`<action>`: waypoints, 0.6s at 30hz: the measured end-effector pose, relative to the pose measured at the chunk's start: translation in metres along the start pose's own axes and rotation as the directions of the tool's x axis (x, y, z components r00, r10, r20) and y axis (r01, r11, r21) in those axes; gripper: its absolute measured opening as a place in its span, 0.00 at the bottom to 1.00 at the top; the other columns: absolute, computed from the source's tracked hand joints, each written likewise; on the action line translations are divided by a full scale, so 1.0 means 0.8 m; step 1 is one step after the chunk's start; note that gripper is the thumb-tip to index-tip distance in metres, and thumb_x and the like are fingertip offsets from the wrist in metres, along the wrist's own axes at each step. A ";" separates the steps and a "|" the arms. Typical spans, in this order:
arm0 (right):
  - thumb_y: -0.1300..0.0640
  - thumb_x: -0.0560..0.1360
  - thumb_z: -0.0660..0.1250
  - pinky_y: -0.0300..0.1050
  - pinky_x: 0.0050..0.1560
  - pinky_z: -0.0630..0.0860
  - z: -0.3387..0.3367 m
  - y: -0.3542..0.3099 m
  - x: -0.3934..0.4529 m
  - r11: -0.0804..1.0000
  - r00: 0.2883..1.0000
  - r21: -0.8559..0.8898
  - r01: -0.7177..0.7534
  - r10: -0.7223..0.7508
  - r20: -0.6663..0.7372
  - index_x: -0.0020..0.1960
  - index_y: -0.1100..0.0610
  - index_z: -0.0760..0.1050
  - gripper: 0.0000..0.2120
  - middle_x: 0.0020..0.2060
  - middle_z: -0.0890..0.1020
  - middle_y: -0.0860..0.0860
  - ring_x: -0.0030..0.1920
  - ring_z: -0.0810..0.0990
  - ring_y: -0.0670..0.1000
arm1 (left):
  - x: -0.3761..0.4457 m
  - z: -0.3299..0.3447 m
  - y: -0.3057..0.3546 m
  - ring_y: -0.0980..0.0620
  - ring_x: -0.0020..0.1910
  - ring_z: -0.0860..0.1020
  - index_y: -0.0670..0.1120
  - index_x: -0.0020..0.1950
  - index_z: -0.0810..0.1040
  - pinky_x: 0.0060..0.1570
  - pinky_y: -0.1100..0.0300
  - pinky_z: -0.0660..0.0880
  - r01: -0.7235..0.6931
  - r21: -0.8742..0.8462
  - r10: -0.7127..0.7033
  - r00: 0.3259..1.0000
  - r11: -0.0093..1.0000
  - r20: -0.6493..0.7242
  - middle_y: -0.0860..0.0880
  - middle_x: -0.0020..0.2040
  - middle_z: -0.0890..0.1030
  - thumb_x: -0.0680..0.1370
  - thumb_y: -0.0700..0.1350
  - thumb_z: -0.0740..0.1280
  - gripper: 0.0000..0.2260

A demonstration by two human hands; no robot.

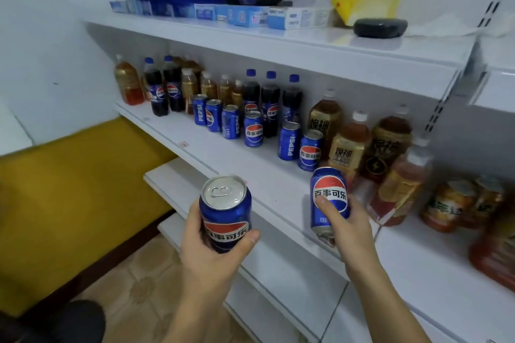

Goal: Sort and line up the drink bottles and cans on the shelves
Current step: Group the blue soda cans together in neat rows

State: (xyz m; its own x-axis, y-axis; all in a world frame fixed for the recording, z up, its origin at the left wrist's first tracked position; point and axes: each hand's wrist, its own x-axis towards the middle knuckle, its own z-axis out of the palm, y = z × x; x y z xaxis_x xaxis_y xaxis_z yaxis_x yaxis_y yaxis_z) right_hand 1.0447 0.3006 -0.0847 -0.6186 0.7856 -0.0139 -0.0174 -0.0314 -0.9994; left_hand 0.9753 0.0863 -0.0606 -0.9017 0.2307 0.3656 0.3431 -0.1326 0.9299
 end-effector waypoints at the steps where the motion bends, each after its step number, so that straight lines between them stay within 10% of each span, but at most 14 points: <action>1: 0.50 0.74 0.75 0.43 0.42 0.79 0.008 0.000 0.012 1.000 1.000 -0.009 0.001 -0.001 0.007 0.60 0.47 0.75 0.17 0.52 0.84 0.48 0.49 0.85 0.50 | 0.012 -0.002 -0.004 0.61 0.58 0.81 0.57 0.66 0.74 0.50 0.70 0.77 0.002 0.005 -0.002 1.000 1.000 -0.004 0.62 0.58 0.82 0.62 0.42 0.81 0.35; 18: 0.47 0.73 0.77 0.48 0.46 0.79 0.167 0.026 0.138 0.999 0.950 -0.031 -0.020 0.009 -0.313 0.57 0.47 0.76 0.16 0.51 0.85 0.48 0.50 0.85 0.50 | 0.283 0.007 -0.124 0.62 0.54 0.81 0.57 0.61 0.73 0.47 0.70 0.78 0.009 -0.031 0.002 0.940 0.999 0.341 0.66 0.52 0.82 0.66 0.34 0.81 0.31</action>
State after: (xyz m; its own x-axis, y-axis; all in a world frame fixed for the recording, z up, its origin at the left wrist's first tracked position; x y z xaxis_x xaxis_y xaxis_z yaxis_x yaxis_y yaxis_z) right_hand 0.8712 0.3040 -0.1025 -0.3418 0.9392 -0.0330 0.0191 -0.0282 -0.9994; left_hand 0.7388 0.1568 -0.0699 -0.7571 0.5455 0.3594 0.3265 -0.1605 0.9315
